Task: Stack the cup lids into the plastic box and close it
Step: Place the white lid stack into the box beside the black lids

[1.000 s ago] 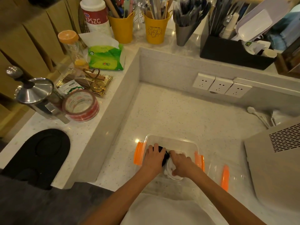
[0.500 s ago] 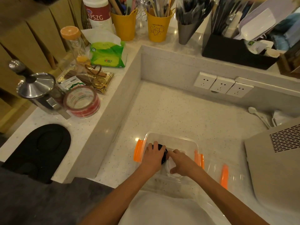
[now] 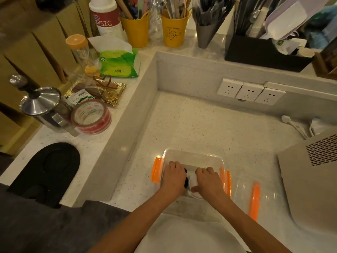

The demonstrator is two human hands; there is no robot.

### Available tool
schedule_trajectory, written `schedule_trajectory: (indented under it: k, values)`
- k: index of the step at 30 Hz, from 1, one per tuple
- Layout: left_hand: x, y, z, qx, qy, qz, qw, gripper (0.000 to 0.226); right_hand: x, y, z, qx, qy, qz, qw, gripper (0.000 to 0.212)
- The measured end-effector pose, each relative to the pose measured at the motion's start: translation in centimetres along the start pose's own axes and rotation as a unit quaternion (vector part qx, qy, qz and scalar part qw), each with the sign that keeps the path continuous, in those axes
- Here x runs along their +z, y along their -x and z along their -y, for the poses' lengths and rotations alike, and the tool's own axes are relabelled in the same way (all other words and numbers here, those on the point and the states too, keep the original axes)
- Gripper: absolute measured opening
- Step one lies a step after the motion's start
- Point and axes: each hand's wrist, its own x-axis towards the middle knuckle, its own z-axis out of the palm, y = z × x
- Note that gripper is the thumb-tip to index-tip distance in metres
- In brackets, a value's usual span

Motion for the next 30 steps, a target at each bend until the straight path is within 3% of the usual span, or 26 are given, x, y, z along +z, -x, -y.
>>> schedule_trajectory:
  k: [9, 18, 23, 26, 28, 30]
  values:
    - [-0.4, 0.0, -0.5, 0.055, -0.026, 0.020, 0.998, 0.041, -0.1, -0.7, -0.2, 0.025, -0.071, 0.010, 0.997, 0.063]
    - [0.3, -0.5, 0.3, 0.082, 0.007, -0.001, 0.997, 0.040, 0.2, -0.2, 0.2, 0.026, -0.056, 0.019, 0.998, 0.065]
    - [0.2, -0.7, 0.6, 0.074, 0.021, 0.036, 0.996, 0.052, -0.3, 0.2, 0.2, 0.043, -0.078, 0.006, 0.996, 0.064]
    - [-0.8, -0.7, 0.6, 0.090, 0.082, 0.054, 0.991, 0.064, -1.6, 1.0, -0.1, 0.034, -0.125, 0.001, 0.992, 0.057]
    - [-2.1, -0.2, 0.7, 0.091, 0.169, 0.020, 0.981, 0.054, -3.0, 1.8, -0.7, 0.029, -0.170, -0.031, 0.985, 0.043]
    - [-3.1, 0.9, 1.1, 0.072, 0.210, -0.107, 0.969, 0.040, -4.4, 2.8, -1.5, 0.042, -0.206, -0.088, 0.974, 0.025]
